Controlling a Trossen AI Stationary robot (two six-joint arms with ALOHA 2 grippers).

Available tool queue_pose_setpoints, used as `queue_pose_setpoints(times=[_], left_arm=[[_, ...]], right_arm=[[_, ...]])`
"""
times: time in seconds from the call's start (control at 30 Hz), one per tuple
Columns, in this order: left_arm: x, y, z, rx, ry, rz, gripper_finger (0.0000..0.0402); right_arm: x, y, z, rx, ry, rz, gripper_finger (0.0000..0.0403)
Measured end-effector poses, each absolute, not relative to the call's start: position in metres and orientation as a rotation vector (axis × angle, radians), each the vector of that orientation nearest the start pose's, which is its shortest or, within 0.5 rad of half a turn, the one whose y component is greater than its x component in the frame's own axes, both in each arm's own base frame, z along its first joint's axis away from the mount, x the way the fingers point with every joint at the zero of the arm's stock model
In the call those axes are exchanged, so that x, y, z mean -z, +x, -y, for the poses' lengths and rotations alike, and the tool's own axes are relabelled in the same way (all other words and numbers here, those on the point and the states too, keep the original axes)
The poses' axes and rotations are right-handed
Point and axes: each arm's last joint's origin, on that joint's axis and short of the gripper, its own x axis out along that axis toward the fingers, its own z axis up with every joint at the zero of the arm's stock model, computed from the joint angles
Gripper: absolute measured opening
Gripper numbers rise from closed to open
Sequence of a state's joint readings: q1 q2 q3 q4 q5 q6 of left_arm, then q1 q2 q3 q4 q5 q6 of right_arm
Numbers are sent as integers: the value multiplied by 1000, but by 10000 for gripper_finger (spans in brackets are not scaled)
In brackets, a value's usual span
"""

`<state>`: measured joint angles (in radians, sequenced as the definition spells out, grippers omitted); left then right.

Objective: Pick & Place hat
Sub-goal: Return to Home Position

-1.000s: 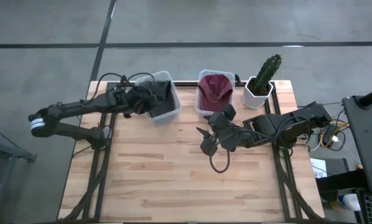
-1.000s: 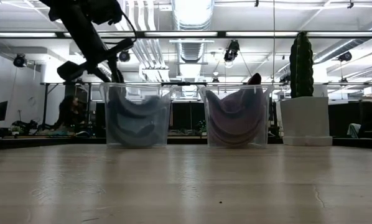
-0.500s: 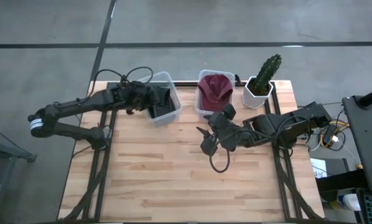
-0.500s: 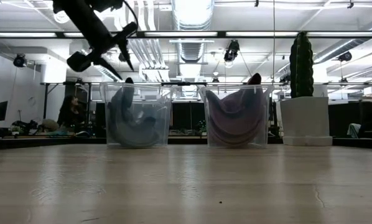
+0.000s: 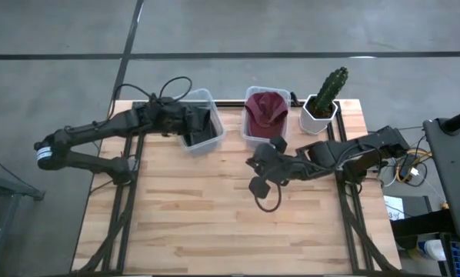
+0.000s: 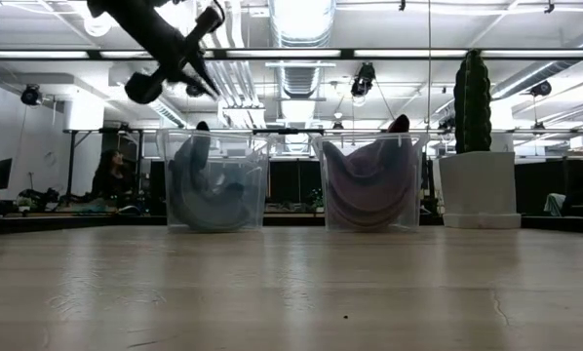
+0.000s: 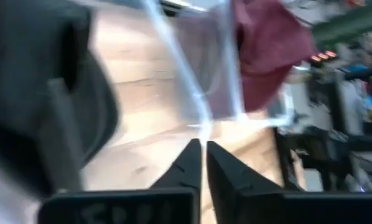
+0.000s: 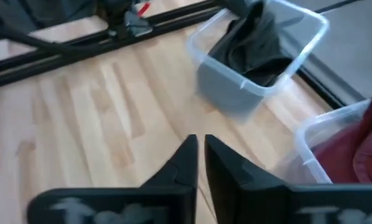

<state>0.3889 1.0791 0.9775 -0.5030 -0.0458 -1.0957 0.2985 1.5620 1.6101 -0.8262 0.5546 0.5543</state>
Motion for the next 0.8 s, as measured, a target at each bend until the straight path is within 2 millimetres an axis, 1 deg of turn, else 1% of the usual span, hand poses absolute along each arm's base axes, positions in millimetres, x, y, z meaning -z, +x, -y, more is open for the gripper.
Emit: queue_pose_setpoints(times=[0.03,0.17,0.3,0.53,0.73,0.8], left_arm=[[-318,208,-86,-683,-1131,-303,11],[-326,212,-79,-553,-1027,-304,2],[-332,210,-68,-502,-979,-300,1],[-355,199,-36,-371,-863,-190,0],[-369,187,-9,-277,-788,-116,0],[-373,183,-2,-251,-761,-103,0]], right_arm=[[-374,316,-79,408,200,-625,21],[-371,324,-73,289,196,-638,9],[-369,333,-69,190,168,-582,8],[-368,342,-65,44,171,-503,8],[-362,348,-60,-106,210,-425,8],[-362,347,-56,-112,218,-402,8]])
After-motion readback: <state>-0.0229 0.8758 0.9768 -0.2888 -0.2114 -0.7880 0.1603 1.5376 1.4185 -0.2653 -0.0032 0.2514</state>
